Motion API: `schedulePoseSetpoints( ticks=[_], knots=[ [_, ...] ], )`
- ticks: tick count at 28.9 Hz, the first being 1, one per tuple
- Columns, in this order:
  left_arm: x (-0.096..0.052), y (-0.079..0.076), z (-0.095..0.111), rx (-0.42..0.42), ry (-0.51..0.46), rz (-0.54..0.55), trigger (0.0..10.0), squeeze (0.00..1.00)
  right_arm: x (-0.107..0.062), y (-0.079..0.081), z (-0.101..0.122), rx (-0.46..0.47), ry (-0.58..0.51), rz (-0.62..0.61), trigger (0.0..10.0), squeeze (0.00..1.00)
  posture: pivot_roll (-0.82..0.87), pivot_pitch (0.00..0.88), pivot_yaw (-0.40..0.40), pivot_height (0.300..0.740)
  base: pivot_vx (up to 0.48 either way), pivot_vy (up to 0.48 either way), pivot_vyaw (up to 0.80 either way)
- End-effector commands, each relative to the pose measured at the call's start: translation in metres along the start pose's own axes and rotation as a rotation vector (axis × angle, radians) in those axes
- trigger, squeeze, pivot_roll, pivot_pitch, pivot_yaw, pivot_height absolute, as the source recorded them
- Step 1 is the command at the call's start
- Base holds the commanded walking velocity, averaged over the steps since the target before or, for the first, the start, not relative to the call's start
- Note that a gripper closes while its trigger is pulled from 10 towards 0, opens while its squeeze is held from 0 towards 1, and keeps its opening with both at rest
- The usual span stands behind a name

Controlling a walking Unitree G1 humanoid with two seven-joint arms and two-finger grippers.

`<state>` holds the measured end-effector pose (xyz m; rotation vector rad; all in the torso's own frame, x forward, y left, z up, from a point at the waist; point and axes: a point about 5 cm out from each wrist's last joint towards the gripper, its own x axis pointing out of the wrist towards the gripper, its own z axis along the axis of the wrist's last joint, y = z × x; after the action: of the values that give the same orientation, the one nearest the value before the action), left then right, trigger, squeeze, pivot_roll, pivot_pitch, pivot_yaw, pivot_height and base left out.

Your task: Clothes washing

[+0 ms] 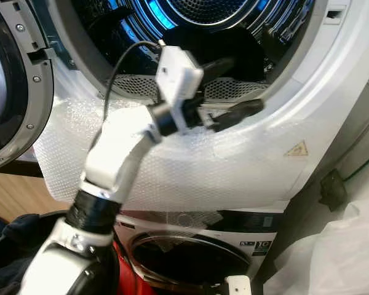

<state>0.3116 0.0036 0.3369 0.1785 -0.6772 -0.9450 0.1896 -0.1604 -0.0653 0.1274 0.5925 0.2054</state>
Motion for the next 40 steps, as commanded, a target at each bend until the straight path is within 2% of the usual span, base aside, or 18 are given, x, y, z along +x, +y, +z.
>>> schedulePoseSetpoints(
  ticks=[1,2,5,7,9,10,13,16,18,19,22,26,30,31,35,37,38,40],
  knots=[
    [-0.005,0.003,0.002,0.056,0.023,0.109,10.0,0.0,0.0,0.003,-0.002,0.01,0.008,0.003,10.0,0.0,-0.12,0.0,0.102,0.74,0.0,0.0,0.0],
    [-0.007,0.001,-0.002,0.009,0.05,0.195,10.0,0.0,0.002,0.006,-0.001,0.012,0.008,0.01,10.0,0.0,-0.12,0.0,0.106,0.74,0.0,0.0,0.0],
    [-0.009,-0.002,-0.006,-0.04,0.089,0.297,10.0,0.0,0.004,0.009,0.0,0.009,0.008,0.02,10.0,0.0,-0.11,0.0,0.103,0.74,0.0,0.0,0.0],
    [-0.008,0.003,-0.006,-0.067,0.115,0.372,10.0,0.0,0.005,0.011,0.001,0.008,0.008,0.027,10.0,0.0,-0.1,0.0,0.102,0.74,0.0,0.0,0.0],
    [-0.006,0.017,-0.001,-0.049,0.133,0.495,10.0,0.0,0.007,0.013,0.002,-0.014,0.021,0.041,10.0,0.0,-0.1,0.0,0.104,0.74,0.0,0.0,0.0],
    [-0.006,0.023,0.001,-0.067,0.136,0.54,10.0,0.0,0.007,0.013,0.002,-0.015,0.021,0.042,10.0,0.0,-0.1,0.0,0.104,0.74,0.0,0.0,0.0],
    [-0.006,0.026,0.002,-0.1,0.148,0.569,10.0,0.0,0.008,0.012,0.003,-0.012,0.022,0.038,10.0,0.0,-0.09,0.0,0.107,0.74,0.0,0.0,0.0],
    [-0.007,0.025,0.0,-0.166,0.179,0.584,10.0,0.0,0.008,0.011,0.003,-0.015,0.026,0.036,10.0,0.0,-0.08,0.0,0.109,0.74,0.0,0.0,0.0],
    [-0.009,0.024,-0.005,-0.276,0.229,0.6,10.0,0.0,0.009,0.011,0.004,-0.02,0.029,0.035,10.0,0.0,-0.08,0.0,0.113,0.74,0.0,0.0,0.0],
    [-0.009,0.024,-0.007,-0.307,0.243,0.603,10.0,0.0,0.009,0.011,0.005,-0.02,0.029,0.035,10.0,0.0,-0.08,0.0,0.113,0.74,0.0,0.0,0.0],
    [-0.009,0.026,-0.008,-0.328,0.285,0.591,10.0,0.0,0.01,0.011,0.006,-0.023,0.03,0.032,10.0,0.0,-0.08,0.0,0.118,0.74,0.0,0.0,0.0],
    [-0.011,0.028,-0.008,-0.315,0.315,0.585,10.0,0.0,0.01,0.011,0.006,-0.022,0.03,0.029,10.0,0.0,-0.08,0.0,0.129,0.74,0.0,0.0,0.0],
    [-0.015,0.03,-0.013,-0.374,0.402,0.545,10.0,0.0,0.011,0.014,0.005,-0.021,0.033,0.033,10.0,0.0,-0.07,0.0,0.135,0.74,0.0,0.0,0.0],
    [-0.015,0.031,-0.015,-0.373,0.42,0.499,10.0,0.0,0.011,0.015,0.005,-0.02,0.034,0.034,10.0,0.0,-0.08,0.0,0.139,0.74,0.0,0.0,0.0],
    [-0.013,0.037,-0.021,-0.301,0.463,0.288,10.0,0.0,0.012,0.02,0.005,-0.02,0.031,0.045,10.0,0.0,-0.09,0.0,0.15,0.74,0.0,0.0,0.0],
    [-0.012,0.04,-0.019,-0.268,0.444,0.261,10.0,0.0,0.012,0.02,0.005,-0.02,0.03,0.046,10.0,0.0,-0.09,0.0,0.152,0.74,0.0,0.0,0.0],
    [-0.011,0.052,-0.02,-0.21,0.428,0.246,10.0,0.0,0.012,0.021,0.005,-0.016,0.025,0.046,10.0,0.0,-0.1,0.0,0.156,0.74,0.0,0.0,0.0],
    [-0.011,0.064,-0.021,-0.158,0.439,0.266,10.0,0.0,0.012,0.022,0.004,-0.013,0.021,0.046,10.0,0.0,-0.11,0.0,0.16,0.74,0.0,0.0,0.0]
  ],
)
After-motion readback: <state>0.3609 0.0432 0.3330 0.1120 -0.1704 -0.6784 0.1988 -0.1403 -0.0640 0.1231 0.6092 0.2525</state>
